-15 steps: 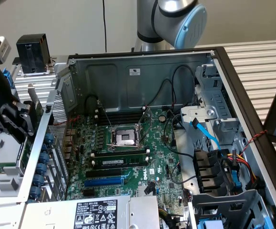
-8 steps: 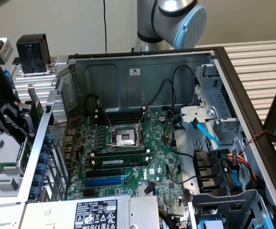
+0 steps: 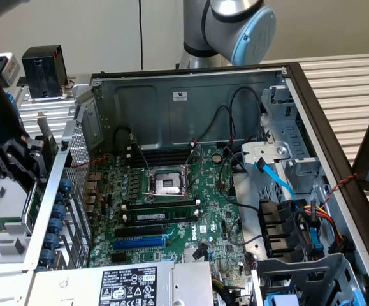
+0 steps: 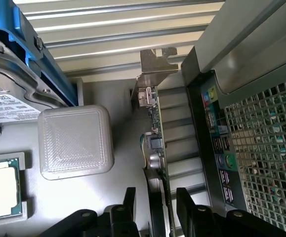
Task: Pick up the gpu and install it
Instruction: 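Pick up the gpu and move the gpu toward the slot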
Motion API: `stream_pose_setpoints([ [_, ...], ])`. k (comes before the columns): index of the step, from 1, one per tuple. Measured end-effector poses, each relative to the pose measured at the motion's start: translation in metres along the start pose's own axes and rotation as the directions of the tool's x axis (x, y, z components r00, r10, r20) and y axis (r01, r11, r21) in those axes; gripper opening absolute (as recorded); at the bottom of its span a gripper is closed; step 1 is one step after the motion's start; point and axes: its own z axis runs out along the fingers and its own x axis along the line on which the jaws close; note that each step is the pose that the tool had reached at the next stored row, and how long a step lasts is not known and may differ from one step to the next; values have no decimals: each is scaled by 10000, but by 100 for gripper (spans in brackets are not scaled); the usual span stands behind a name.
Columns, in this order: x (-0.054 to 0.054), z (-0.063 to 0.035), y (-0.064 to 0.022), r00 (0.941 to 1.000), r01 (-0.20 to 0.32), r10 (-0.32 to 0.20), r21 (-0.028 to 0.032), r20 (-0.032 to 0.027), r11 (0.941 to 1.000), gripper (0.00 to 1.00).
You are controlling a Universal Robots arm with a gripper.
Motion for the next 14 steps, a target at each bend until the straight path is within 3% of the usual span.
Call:
stream_pose_setpoints([
  [9, -25, 5, 7, 9999, -116, 115, 172, 50, 9998, 46],
  [11, -25, 6, 9, 9999, -162, 161, 182, 41, 9997, 46],
  [14, -26, 10, 17, 9998, -183, 184, 204, -33, 9996, 46],
])
